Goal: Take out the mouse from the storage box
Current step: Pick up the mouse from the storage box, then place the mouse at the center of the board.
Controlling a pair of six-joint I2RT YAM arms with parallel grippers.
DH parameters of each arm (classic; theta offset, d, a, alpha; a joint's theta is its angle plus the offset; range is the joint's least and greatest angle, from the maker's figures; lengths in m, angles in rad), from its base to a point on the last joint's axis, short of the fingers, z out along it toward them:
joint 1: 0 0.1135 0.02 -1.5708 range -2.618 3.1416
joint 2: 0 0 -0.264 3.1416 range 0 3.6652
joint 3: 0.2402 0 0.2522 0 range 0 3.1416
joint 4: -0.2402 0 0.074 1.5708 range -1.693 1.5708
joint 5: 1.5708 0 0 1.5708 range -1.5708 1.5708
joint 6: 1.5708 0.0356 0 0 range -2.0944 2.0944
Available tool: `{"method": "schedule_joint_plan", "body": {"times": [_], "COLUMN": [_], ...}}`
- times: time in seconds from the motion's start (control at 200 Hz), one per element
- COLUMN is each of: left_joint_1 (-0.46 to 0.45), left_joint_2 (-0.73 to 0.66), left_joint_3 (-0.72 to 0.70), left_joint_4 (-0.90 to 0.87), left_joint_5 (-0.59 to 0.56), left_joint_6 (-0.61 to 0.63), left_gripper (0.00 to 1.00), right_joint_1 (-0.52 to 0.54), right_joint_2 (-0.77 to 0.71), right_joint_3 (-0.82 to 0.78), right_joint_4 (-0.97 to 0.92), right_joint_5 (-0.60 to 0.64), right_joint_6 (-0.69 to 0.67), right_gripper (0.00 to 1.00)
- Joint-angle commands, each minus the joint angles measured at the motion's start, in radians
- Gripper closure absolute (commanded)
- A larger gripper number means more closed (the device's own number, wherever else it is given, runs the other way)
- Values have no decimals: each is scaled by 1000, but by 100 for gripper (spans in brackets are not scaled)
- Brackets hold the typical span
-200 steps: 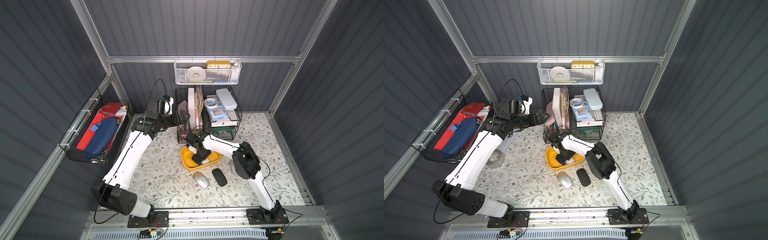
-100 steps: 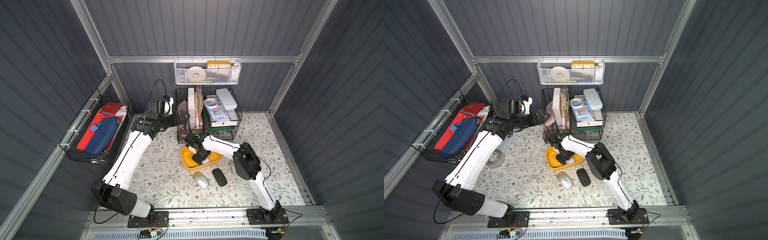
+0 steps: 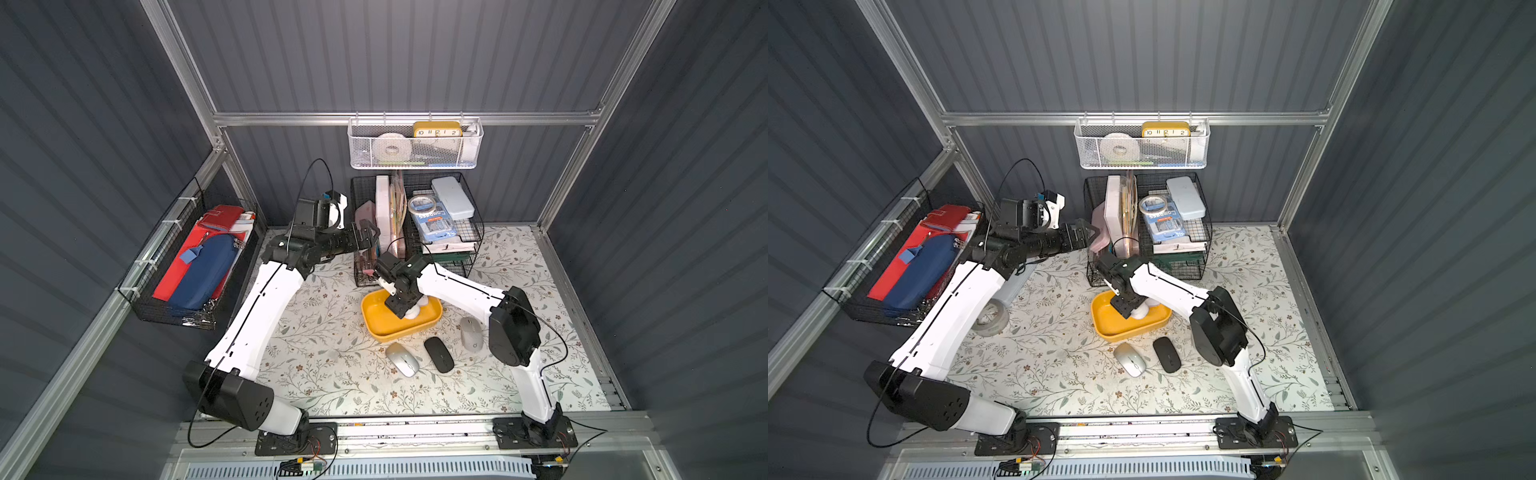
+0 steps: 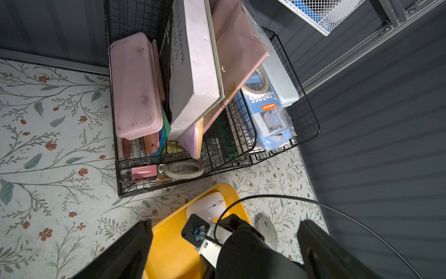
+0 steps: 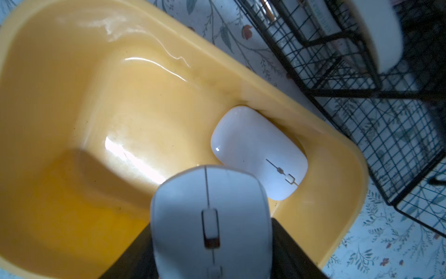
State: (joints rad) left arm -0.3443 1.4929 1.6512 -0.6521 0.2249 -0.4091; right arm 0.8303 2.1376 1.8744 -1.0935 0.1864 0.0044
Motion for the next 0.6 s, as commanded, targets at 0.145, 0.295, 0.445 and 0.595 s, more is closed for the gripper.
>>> {"method": "schedule_joint_plan", "body": {"times": [0.145, 0.295, 0.445, 0.595], "left_joint_1": [5, 5, 5, 5], "left_joint_2": [-15, -21, -26, -25], "left_joint_3": [24, 14, -10, -20], "left_joint_4": [13, 22, 37, 42], "left_joint_5": [34, 42, 58, 63], "left_joint_6": [12, 12, 19, 26], "left_gripper": [1, 1, 1, 1], "right_joint_1": [-39, -78, -125, -167], "right_joint_2": [-159, -253, -377, -474], "right_joint_3": [-108, -202, -350, -473], "right_joint_4": [-19, -53, -69, -70], "right_joint_5": [46, 65, 77, 75], "right_joint_6": [49, 109, 172, 272], "right_gripper": [49, 48, 48, 48]}}
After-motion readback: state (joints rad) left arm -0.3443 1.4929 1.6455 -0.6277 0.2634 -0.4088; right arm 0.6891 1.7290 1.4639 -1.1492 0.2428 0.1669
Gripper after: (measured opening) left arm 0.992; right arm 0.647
